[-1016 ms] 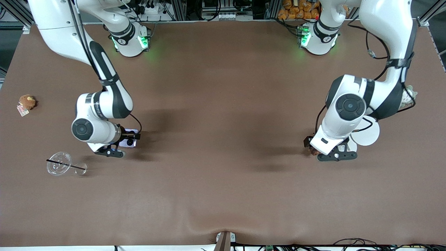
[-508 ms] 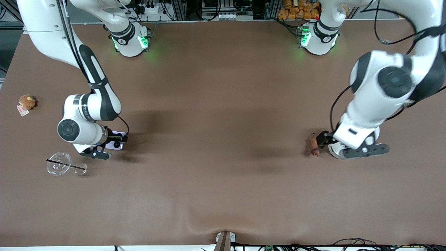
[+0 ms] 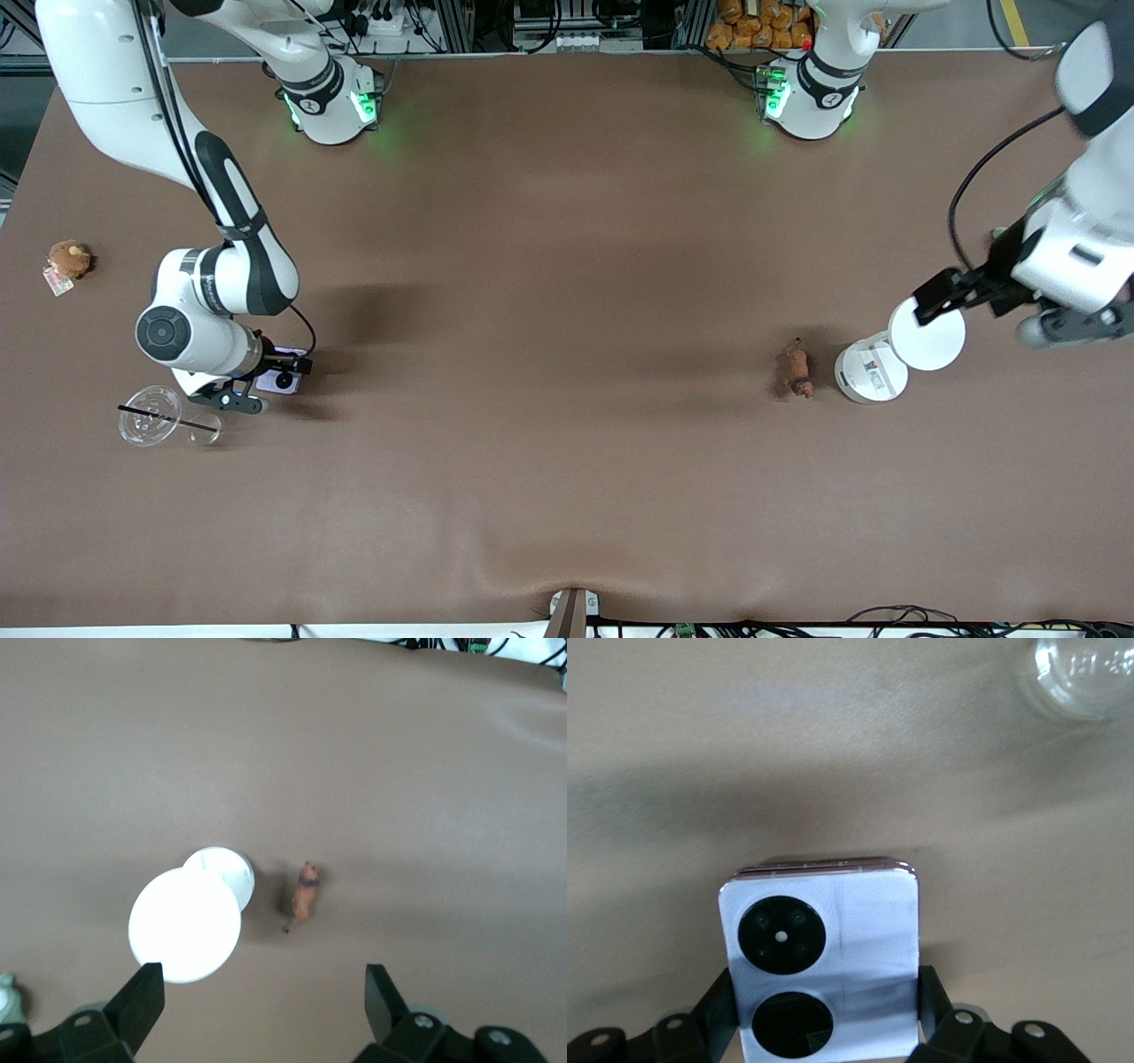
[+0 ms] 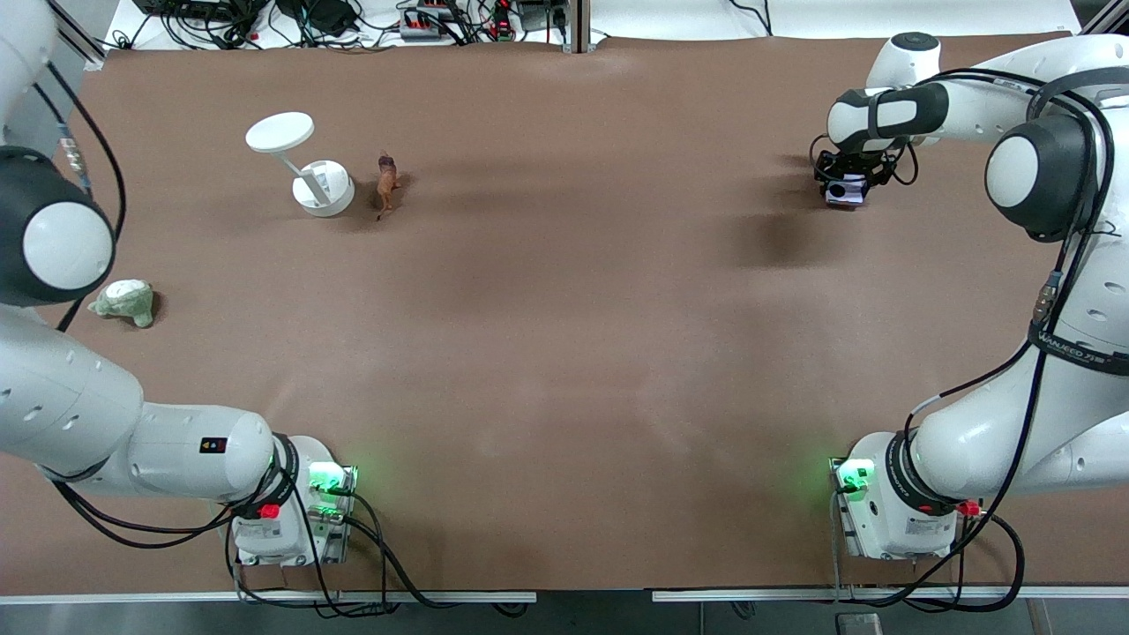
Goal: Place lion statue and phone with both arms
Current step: 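Raise the open left gripper away while the right gripper nears the cup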
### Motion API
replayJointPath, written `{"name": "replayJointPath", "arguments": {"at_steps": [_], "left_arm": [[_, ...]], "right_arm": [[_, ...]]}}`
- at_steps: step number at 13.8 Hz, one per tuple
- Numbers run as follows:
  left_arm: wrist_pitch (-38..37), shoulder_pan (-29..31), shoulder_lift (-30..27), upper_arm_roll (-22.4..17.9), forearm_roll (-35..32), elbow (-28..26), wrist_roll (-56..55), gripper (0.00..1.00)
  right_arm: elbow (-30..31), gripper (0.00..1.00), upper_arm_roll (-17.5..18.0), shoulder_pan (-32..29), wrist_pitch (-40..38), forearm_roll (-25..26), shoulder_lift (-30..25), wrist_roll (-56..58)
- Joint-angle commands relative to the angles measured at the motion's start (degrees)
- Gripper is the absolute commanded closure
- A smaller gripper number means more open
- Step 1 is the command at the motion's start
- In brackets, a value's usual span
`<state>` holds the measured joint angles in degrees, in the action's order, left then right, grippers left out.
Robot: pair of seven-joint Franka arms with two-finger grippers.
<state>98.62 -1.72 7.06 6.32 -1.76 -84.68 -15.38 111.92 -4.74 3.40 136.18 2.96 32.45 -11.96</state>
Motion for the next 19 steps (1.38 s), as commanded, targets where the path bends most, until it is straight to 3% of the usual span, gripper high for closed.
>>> {"name": "replayJointPath", "arguments": {"at_steps": [1, 5, 6, 7, 8, 19], "left_arm": [[-3.6, 0.4, -5.2, 0.4, 2.8, -1.0, 0.8, 0.0], [-6.5, 3.5, -7.9, 0.2, 7.6, -0.9, 2.1, 0.0], [-7.4, 3.5, -8.1, 0.2, 7.6, -0.8, 1.8, 0.0], [-9.0, 3.5, -9.2, 0.3, 7.5, -0.9, 1.5, 0.0], [-9.7, 3.6, -9.6, 0.1, 7.5, -1.3, 1.9, 0.0], [-9.8, 5.0, -9.1, 0.4, 7.5, -1.5, 2.0, 0.0]], "right_arm": [[-1.6, 0.58, 1.0, -2.0, 0.1, 2.1, 0.7, 0.3], [-2.9, 0.54, 1.0, -2.3, 0.6, 2.8, 1.7, 0.3], [-3.0, 0.46, 1.0, -2.3, 0.7, 2.8, 1.8, 0.3], [-3.1, 0.17, 1.0, -2.3, 0.7, 2.8, 1.8, 0.3], [-3.1, 0.0, 1.0, -2.3, 0.7, 2.8, 1.8, 0.3], [-3.0, 0.0, 1.1, -1.7, -2.2, 2.7, 0.5, 0.1]]}}
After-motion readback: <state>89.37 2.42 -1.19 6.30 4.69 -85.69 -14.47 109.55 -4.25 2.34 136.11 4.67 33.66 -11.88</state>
